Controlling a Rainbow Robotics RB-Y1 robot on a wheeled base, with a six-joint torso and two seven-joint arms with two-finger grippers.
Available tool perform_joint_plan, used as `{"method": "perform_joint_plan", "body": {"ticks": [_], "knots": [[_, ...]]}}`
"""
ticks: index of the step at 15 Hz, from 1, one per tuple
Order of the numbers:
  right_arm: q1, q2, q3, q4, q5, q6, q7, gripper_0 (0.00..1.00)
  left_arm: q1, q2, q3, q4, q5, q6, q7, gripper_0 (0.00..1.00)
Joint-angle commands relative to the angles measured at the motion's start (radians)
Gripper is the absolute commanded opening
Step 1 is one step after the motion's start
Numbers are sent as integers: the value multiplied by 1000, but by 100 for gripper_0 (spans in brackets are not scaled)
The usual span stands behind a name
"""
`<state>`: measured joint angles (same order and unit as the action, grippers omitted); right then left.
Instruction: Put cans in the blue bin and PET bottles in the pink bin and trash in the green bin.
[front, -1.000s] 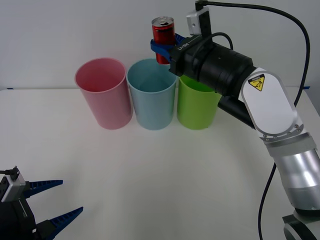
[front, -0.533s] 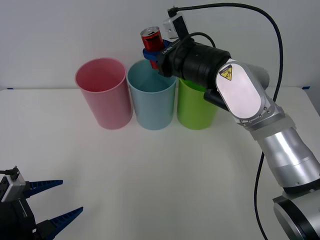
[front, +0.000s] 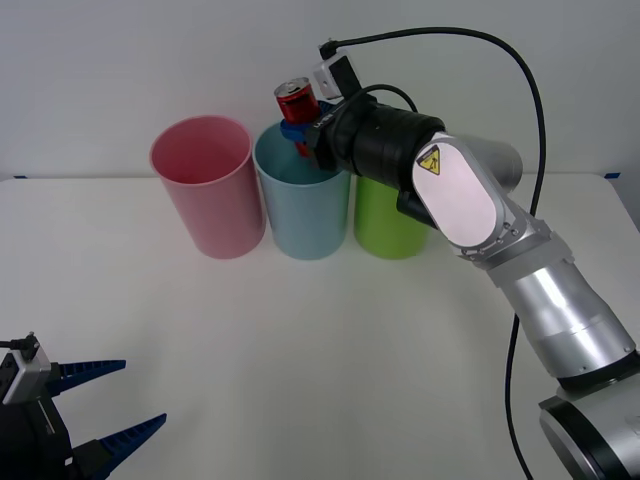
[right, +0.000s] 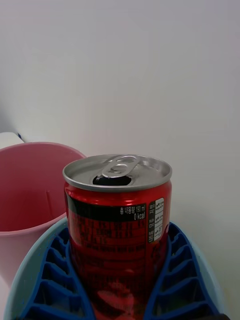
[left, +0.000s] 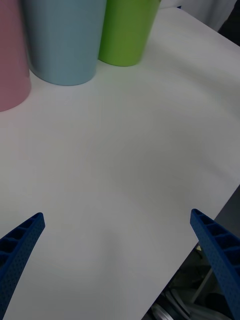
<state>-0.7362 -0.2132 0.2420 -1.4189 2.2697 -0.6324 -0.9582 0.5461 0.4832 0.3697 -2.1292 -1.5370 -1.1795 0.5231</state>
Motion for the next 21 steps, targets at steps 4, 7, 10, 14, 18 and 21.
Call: {"method": "perform_joint_plan", "body": {"ticks": [4, 7, 10, 14, 18, 21], "knots": [[-2, 54, -29, 28, 85, 0, -25, 0, 0, 0, 0, 0, 0, 0, 0, 100], [-2, 55, -26, 28, 83, 0, -30, 10, 0, 0, 0, 0, 0, 0, 0, 100], [-3, 55, -26, 28, 82, 0, -28, 90, 0, 0, 0, 0, 0, 0, 0, 100], [-3, 55, -24, 28, 74, 0, -20, 100, 0, 0, 0, 0, 0, 0, 0, 100], [-3, 54, -24, 28, 73, 0, -20, 100, 0, 0, 0, 0, 0, 0, 0, 100], [-15, 31, -24, 26, 13, -3, -20, 100, 0, 0, 0, 0, 0, 0, 0, 100]]}}
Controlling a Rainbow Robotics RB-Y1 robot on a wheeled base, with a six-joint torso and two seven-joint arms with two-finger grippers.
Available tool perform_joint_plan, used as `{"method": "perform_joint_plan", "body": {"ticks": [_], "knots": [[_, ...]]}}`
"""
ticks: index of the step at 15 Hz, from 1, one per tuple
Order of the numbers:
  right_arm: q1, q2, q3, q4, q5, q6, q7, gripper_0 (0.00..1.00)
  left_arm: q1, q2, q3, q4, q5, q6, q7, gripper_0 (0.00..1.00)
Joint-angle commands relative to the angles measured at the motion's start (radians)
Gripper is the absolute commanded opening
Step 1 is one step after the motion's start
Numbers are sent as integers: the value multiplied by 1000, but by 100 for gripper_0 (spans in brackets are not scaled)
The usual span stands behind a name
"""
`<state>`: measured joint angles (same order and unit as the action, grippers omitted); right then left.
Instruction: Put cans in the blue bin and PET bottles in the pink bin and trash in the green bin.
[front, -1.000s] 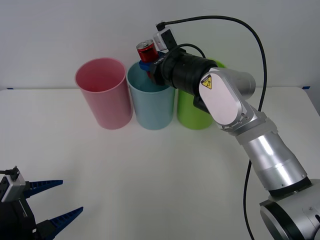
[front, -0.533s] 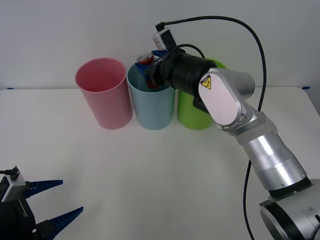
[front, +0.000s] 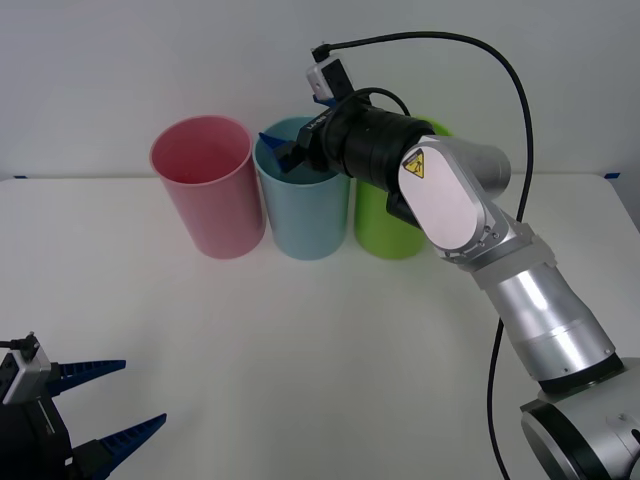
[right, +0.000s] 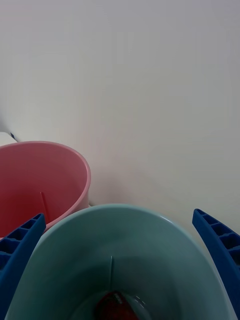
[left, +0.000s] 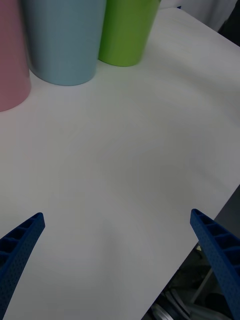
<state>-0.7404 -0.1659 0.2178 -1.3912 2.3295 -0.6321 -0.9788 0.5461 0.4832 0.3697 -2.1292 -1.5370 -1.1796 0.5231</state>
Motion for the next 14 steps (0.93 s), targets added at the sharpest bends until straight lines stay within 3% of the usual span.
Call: {"method": "perform_joint_plan", "body": {"ticks": [1, 5, 8, 11, 14], "knots": [[-22, -40, 0, -14, -104, -8, 0, 100, 0, 0, 0, 0, 0, 0, 0, 100], [32, -178, -80, -264, -311, -150, -18, 100, 0, 0, 0, 0, 0, 0, 0, 100], [228, -268, -190, -514, -478, -255, 3, 100, 0, 0, 0, 0, 0, 0, 0, 100], [455, -290, -336, -697, -624, -371, 111, 100, 0, 0, 0, 0, 0, 0, 0, 100], [662, -290, -445, -776, -736, -449, 259, 100, 0, 0, 0, 0, 0, 0, 0, 100]]}}
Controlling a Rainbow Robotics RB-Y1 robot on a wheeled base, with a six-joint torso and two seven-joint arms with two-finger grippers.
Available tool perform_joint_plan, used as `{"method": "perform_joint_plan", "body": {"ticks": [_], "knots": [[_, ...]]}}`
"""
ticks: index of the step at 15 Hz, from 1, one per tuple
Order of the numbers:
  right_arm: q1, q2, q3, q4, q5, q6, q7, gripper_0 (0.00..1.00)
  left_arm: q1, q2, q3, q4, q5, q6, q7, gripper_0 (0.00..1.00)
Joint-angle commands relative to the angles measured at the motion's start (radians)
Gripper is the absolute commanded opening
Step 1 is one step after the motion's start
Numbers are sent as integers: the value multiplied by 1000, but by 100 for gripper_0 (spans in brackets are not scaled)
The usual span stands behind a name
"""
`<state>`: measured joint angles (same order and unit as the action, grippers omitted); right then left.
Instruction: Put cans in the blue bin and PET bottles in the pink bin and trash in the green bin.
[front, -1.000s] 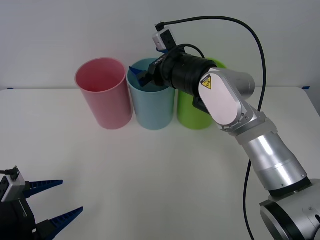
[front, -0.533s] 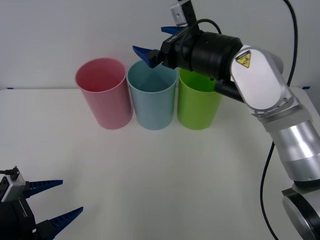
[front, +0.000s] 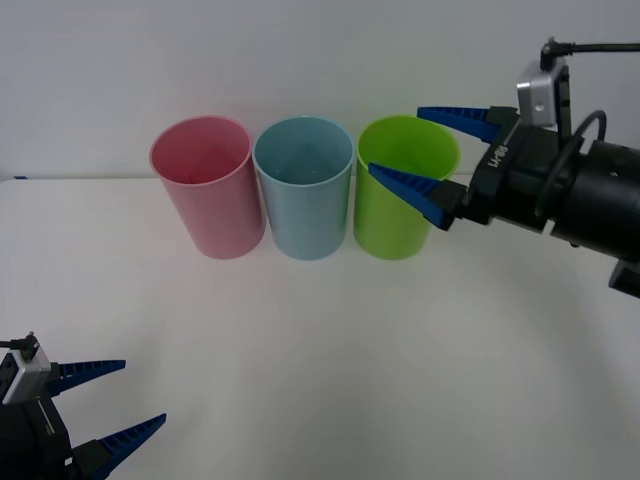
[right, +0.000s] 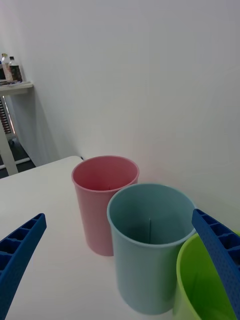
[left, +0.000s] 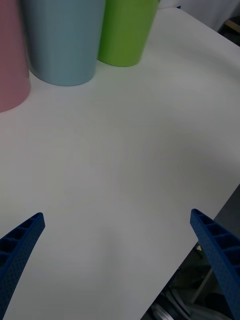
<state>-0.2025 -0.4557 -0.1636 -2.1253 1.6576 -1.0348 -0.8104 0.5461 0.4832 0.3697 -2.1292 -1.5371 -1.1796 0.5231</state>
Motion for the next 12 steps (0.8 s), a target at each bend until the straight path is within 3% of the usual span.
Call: {"method": "perform_joint_plan", "body": {"ticks": [1, 5, 12], "knots": [[169, 0, -88, -51, -88, -67, 129, 100, 0, 0, 0, 0, 0, 0, 0, 100], [382, 0, -168, -59, -199, -116, 330, 100, 0, 0, 0, 0, 0, 0, 0, 100], [612, 0, -200, -53, -225, -117, 554, 100, 0, 0, 0, 0, 0, 0, 0, 100]]}}
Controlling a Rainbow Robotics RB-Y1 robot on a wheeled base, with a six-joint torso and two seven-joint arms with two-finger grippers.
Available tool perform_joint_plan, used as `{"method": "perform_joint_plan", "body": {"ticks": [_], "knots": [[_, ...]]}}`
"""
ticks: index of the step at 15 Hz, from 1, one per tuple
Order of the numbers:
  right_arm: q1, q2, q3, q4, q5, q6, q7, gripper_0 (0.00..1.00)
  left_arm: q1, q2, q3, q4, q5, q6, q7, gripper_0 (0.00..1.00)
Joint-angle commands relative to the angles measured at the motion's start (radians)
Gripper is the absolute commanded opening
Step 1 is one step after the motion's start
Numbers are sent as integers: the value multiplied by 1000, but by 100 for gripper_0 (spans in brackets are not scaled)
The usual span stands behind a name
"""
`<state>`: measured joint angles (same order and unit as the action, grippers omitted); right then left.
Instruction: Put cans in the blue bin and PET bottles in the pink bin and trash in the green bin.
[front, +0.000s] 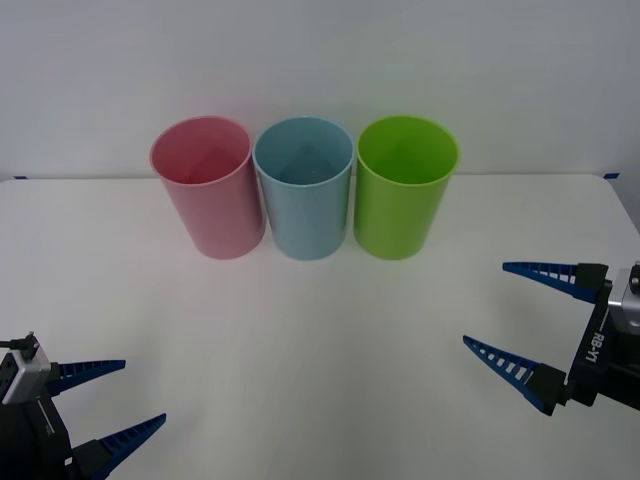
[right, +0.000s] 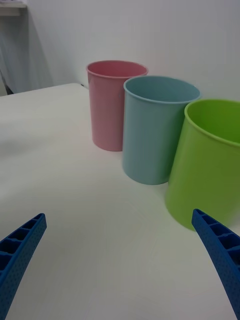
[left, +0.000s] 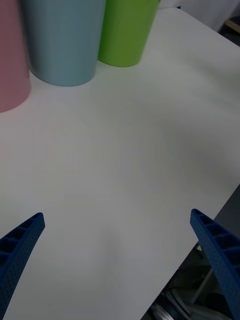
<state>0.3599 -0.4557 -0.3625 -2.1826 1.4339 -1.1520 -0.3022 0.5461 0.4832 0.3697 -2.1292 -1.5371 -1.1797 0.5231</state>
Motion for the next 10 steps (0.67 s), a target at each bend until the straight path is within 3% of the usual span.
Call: {"method": "perform_joint_plan", "body": {"ticks": [1, 10], "knots": [[70, 0, -1, 6, -1, 0, 74, 100, 0, 0, 0, 0, 0, 0, 0, 100], [94, 0, -26, 6, 0, -87, 95, 100, 0, 0, 0, 0, 0, 0, 0, 100]]}}
